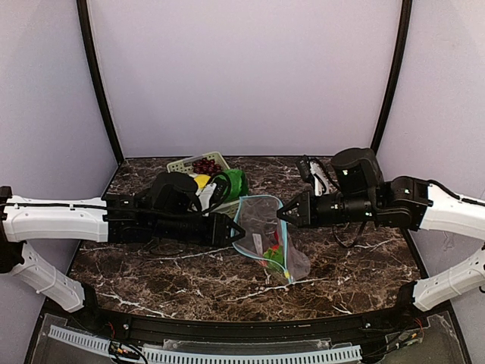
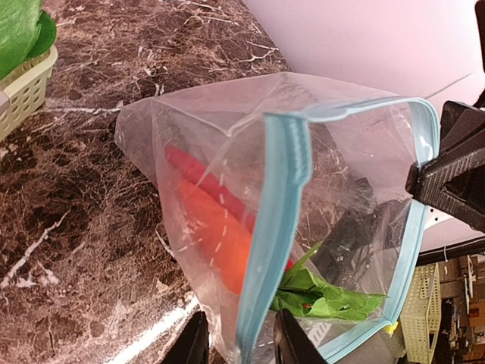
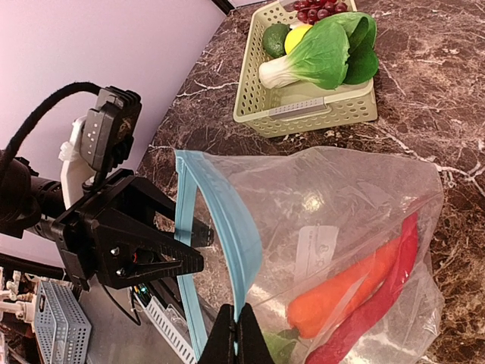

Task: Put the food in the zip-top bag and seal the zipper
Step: Adjust the zipper food storage bag at the center of the board.

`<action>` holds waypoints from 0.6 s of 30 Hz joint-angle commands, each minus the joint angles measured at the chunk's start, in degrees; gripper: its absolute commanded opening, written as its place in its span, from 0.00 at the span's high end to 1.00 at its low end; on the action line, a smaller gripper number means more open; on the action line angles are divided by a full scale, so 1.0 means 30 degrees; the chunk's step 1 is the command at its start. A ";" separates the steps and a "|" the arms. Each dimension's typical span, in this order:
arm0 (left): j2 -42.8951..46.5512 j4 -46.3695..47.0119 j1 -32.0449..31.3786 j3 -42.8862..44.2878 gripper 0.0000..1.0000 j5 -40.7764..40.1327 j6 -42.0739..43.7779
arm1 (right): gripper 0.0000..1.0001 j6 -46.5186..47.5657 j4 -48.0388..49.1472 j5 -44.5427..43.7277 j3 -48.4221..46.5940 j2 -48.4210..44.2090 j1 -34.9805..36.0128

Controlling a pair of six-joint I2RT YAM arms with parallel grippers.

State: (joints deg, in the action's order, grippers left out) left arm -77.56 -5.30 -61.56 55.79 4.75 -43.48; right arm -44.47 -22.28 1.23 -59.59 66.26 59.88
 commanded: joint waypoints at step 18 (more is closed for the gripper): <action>0.0625 0.1107 0.0093 0.1332 0.99 0.1139 0.0180 | 1.00 -0.0071 0.0515 0.0086 -0.0170 -0.0788 -0.0127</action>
State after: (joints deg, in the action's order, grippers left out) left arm -77.56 -3.44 -61.54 57.54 6.87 -43.70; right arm -44.51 -22.28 1.37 -59.55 65.73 59.88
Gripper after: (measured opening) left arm 0.012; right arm 0.005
